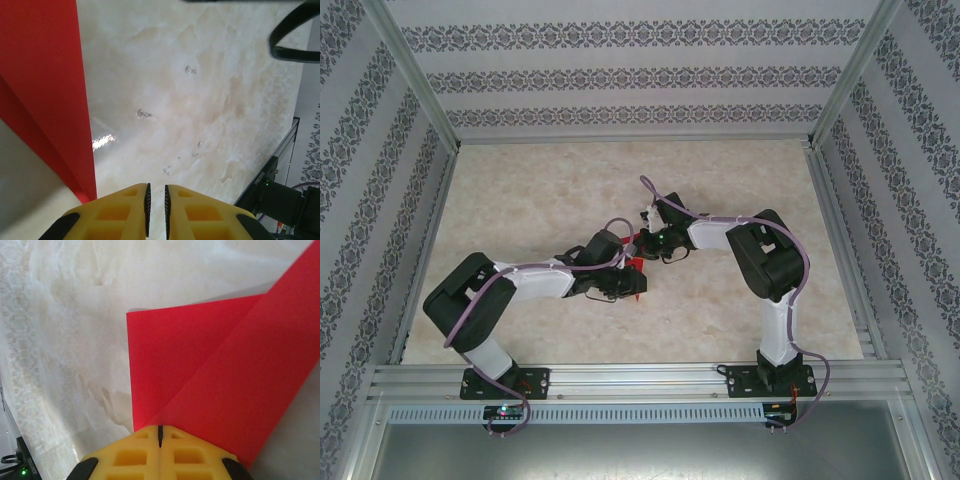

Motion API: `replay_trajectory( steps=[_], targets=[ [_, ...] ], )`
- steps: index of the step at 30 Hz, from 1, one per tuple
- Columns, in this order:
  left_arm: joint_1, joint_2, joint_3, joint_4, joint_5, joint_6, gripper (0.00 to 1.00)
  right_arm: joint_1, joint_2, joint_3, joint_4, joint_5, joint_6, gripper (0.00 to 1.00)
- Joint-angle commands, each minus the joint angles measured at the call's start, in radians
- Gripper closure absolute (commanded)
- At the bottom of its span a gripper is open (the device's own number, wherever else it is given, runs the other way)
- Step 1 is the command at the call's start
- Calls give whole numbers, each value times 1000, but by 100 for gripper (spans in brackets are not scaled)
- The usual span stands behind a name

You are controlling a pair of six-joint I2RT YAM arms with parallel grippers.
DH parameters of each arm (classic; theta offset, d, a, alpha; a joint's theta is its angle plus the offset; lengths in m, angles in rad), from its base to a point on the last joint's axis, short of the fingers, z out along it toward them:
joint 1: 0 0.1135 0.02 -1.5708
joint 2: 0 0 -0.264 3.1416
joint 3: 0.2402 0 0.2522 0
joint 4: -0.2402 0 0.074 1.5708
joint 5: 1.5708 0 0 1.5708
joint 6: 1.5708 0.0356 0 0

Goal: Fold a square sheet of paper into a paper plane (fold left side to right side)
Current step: Fold the wing for the fifth time at the center of the table.

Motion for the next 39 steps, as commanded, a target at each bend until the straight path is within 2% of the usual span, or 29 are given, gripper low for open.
replay_trajectory(
  steps=[1, 17, 28, 34, 39],
  targets=[
    [-12, 34, 23, -7, 3, -15, 81, 11, 26, 11, -61, 46, -28, 98],
    [-31, 68, -17, 0, -29, -31, 82, 11, 27, 28, -97, 58, -44, 98],
    [-59, 92, -72, 76, -37, -71, 82, 9, 32, 45, -125, 67, -59, 98],
    [-77, 20, -98, 122, -23, -101, 82, 7, 37, 52, -133, 69, -59, 98],
    [-62, -94, -5, -69, -82, -14, 82, 8, 38, 55, -131, 67, -58, 97]
  ],
)
